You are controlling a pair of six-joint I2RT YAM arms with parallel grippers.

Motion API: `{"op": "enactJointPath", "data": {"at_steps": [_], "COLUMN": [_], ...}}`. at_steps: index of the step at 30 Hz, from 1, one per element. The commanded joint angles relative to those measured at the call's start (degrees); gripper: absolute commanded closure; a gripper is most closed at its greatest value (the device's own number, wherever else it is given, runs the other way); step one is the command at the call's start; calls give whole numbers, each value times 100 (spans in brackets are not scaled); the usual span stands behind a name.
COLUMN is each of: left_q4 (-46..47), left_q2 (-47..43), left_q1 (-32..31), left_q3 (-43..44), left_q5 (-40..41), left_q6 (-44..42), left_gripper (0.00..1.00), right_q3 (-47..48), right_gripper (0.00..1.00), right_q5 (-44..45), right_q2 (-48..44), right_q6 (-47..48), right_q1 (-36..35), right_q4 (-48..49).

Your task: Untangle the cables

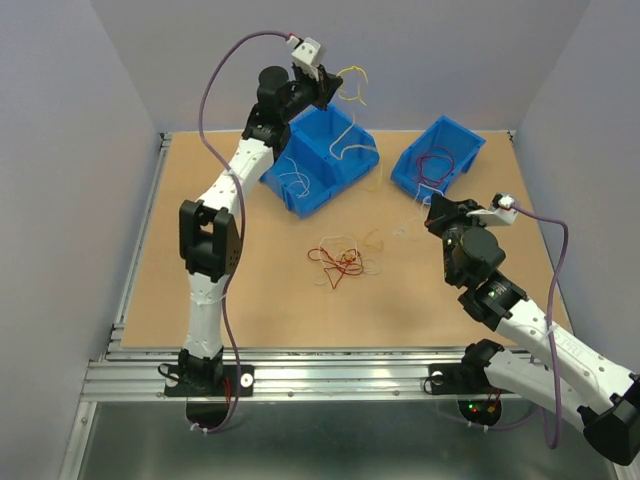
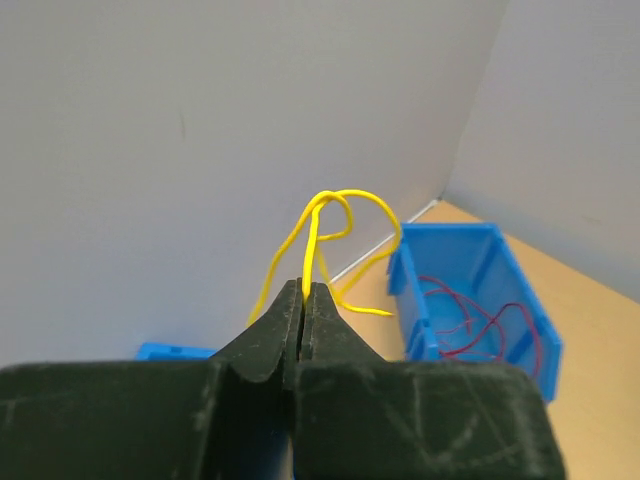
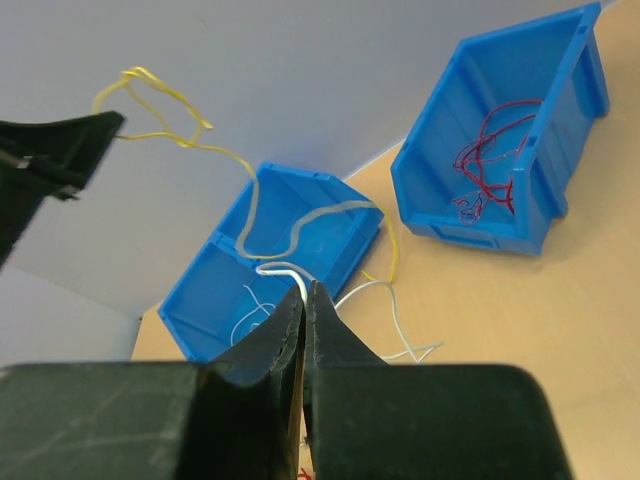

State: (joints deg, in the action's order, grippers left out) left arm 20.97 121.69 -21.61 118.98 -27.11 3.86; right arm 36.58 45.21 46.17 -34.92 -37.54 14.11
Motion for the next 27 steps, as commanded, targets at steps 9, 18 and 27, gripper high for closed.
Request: {"op": "enactJointPath", "data": {"at_steps": [9,18,27], "left_q4": [-104,478,592], "left_q2": [903,-1058,-3159], "left_q1": [60,148,148], "left_q3": [96,-2146,-4811], "left_q5": [1567,1447,1462], "left_q6": [-1590,-2450,-2214], "left_gripper": [33,30,13], "right_q3": [-63,-37,350], "right_gripper": [99,99,100], "right_q5": [-179,-267,-1084], "right_q2": [85,225,919], "right_q6": [-33,-50,379], "right_q1": [10,10,10], "right_q4": [154,154,162]}}
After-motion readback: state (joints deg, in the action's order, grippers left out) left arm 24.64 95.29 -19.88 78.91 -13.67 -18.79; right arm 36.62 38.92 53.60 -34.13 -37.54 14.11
